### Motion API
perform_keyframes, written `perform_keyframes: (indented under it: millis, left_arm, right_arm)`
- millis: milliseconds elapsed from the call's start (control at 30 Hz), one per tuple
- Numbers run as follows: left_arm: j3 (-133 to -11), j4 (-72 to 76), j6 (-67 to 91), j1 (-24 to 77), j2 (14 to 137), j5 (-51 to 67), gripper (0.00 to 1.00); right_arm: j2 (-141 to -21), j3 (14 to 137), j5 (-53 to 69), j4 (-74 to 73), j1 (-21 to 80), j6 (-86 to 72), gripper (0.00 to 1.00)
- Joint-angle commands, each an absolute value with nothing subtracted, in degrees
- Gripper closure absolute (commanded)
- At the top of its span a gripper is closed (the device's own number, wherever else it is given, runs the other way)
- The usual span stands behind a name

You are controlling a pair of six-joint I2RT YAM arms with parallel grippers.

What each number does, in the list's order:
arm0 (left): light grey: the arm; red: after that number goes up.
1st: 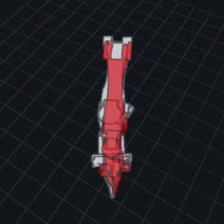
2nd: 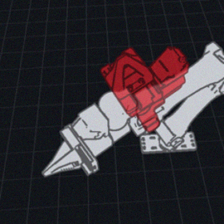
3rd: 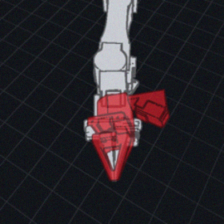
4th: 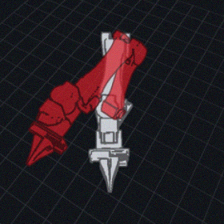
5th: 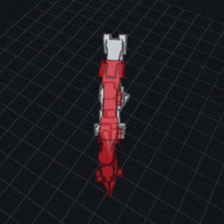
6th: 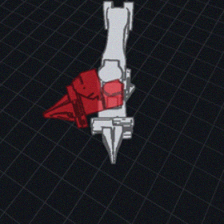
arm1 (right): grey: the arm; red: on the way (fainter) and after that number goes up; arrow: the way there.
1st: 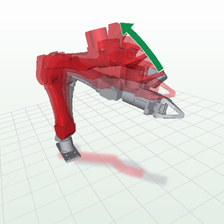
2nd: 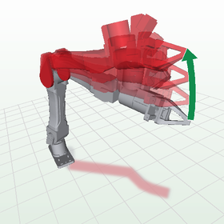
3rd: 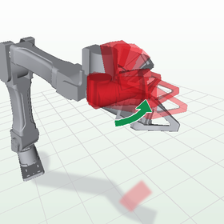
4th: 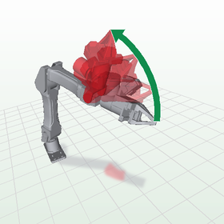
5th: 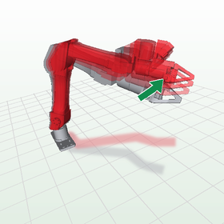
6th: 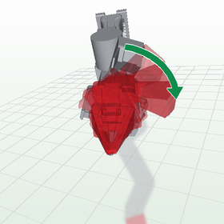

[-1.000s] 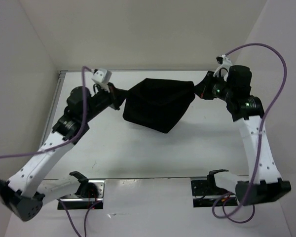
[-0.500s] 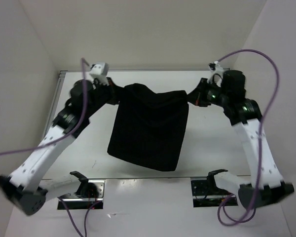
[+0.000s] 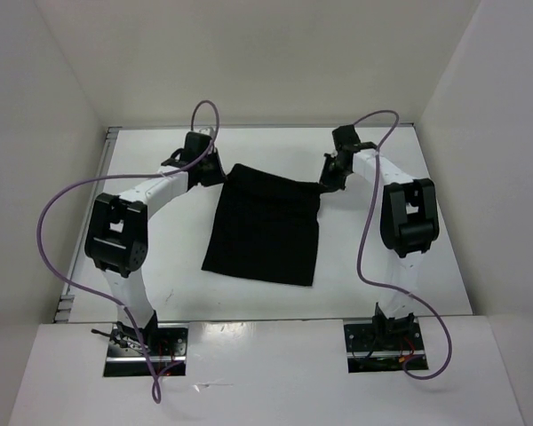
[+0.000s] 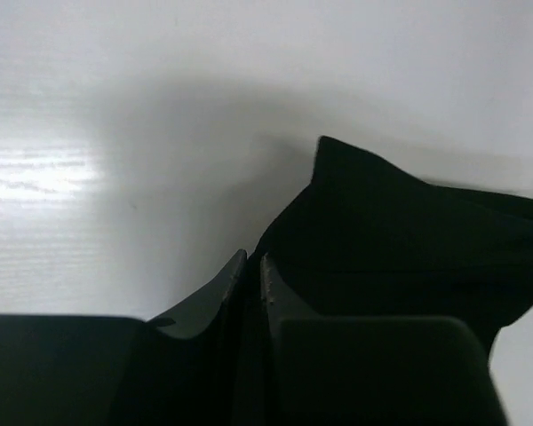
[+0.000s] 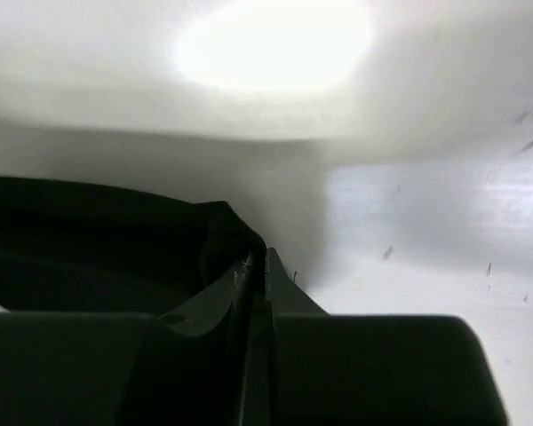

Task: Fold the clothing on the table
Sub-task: Flatten the skirt out

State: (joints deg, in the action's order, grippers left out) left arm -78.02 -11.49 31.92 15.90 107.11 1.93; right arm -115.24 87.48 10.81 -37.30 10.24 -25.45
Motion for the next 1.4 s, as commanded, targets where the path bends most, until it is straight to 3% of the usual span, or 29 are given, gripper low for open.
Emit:
perform_keyframes:
  millis: [0,33,167,200,267,433,533,600,733,1367]
  left_arm:
    - [-82.1,-3.9,34.9,13.0,106.3,2.0,0.83]
    - [-82.1,-2.6,34.9,13.0,106.9,2.0,0.83]
    - [-84.2,-0.3,34.3,11.7,108.8,3.4,0.75]
    - [-85.0,0.3,34.3,11.1,109.9,4.0,0.7]
    - [-85.6,0.3,34.3,10.5,111.0,4.6,0.49]
    - [-82.2,0.9,34.3,10.0,108.9,7.6,0.47]
    - [-76.4,1.5,33.8,10.5,103.6,10.6,0.6]
    - [-73.0,-1.2,33.1,11.8,99.9,10.6,0.81]
    - [-69.1,-6.8,32.4,14.5,96.5,11.2,1.0]
    - [-61.5,-22.6,34.9,25.7,99.7,-2.2,1.0]
  right_arm:
    - [-109.9,93.3,-1.2,-32.4,9.9,-28.2,0.89]
    - [-108.8,92.6,-3.8,-31.5,9.9,-28.2,0.84]
    - [-102.8,88.4,-10.4,-27.6,13.3,-27.6,0.83]
    - [-101.1,88.4,-11.4,-27.0,14.0,-26.6,0.81]
    - [-100.5,87.9,-14.2,-28.3,15.6,-26.5,0.79]
    - [-98.6,88.4,-8.1,-32.1,18.0,-24.6,0.79]
    - [-98.6,86.6,-4.4,-33.7,21.9,-24.6,0.87]
    - [-99.2,85.5,-2.9,-34.4,24.9,-24.6,0.92]
    - [-102.5,83.4,1.7,-34.4,29.0,-26.2,0.95]
    - [-111.5,74.3,9.8,-37.9,31.2,-27.4,0.96]
